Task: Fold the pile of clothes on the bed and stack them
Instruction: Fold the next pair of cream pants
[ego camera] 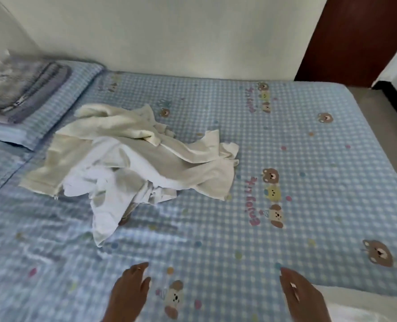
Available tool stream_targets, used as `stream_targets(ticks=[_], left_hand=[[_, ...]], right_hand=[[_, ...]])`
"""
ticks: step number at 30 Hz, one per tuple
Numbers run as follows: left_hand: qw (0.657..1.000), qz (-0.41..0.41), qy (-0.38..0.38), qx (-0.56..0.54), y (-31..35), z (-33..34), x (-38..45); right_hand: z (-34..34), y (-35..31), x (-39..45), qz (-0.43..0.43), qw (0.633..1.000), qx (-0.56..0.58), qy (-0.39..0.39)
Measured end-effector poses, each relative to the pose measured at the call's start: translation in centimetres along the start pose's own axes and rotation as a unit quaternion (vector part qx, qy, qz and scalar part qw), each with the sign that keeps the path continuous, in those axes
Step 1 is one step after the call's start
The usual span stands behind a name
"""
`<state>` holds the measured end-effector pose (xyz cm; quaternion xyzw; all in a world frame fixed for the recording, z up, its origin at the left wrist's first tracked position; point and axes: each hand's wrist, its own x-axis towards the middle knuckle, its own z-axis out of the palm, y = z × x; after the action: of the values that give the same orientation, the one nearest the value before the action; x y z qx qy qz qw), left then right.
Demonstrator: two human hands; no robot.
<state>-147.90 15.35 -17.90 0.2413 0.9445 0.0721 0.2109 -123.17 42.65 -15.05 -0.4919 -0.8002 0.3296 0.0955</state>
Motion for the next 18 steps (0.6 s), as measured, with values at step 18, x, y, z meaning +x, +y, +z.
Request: stream_targets(ticks=[18], left_hand=[[0.987, -0.031, 0.137, -0.076, -28.9, -21.1, 18.2]], right_hand=[[29.7, -47.9, 14.6, -0.300, 0.933, -0.186, -0.062]])
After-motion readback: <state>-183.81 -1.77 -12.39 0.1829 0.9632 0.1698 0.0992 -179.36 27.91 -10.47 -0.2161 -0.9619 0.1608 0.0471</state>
